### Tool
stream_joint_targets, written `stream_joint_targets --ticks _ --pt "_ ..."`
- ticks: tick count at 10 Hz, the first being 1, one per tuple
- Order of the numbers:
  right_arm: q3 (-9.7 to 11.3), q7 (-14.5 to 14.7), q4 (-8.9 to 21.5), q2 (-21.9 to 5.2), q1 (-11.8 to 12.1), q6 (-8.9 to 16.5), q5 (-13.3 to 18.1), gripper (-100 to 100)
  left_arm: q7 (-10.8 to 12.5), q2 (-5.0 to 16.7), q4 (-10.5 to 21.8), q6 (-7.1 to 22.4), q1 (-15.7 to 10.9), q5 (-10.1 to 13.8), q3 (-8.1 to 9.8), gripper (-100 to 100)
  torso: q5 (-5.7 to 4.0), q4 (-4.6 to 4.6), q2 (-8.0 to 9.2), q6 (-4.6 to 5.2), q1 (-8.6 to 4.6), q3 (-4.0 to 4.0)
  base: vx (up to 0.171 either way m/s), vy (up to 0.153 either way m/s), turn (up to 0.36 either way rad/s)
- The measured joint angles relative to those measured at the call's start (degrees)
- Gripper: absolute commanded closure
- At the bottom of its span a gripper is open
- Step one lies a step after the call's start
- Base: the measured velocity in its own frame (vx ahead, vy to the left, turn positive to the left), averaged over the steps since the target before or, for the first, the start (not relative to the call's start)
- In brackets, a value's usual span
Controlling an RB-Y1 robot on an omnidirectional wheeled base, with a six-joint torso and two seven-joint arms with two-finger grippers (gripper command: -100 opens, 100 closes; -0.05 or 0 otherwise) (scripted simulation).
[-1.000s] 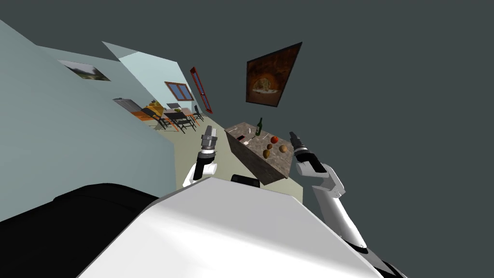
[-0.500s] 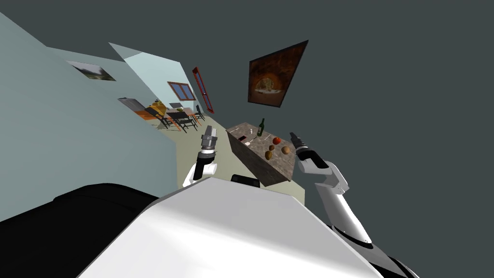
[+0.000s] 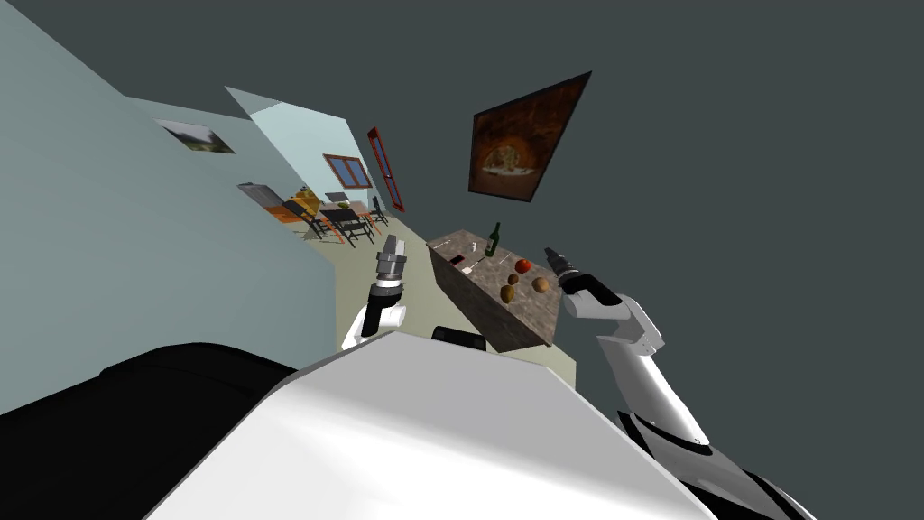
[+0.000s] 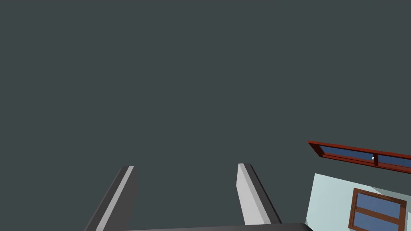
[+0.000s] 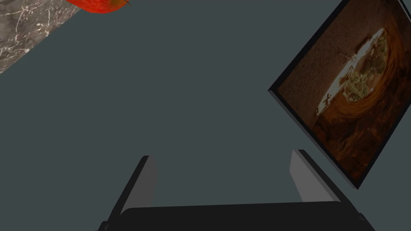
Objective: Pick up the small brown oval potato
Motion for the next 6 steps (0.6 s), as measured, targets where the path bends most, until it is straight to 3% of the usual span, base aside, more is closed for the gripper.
stream_joint_targets --ticks 6 --pt "0.3 3.1 3.2 -3.4 -4.0 8.7 -2.9 -100 0.0 0.0 0.0 0.0 0.0 0.0 0.00 0 0.00 0.00 0.01 0.00 0.02 0.00 0.021 0.031 0.049"
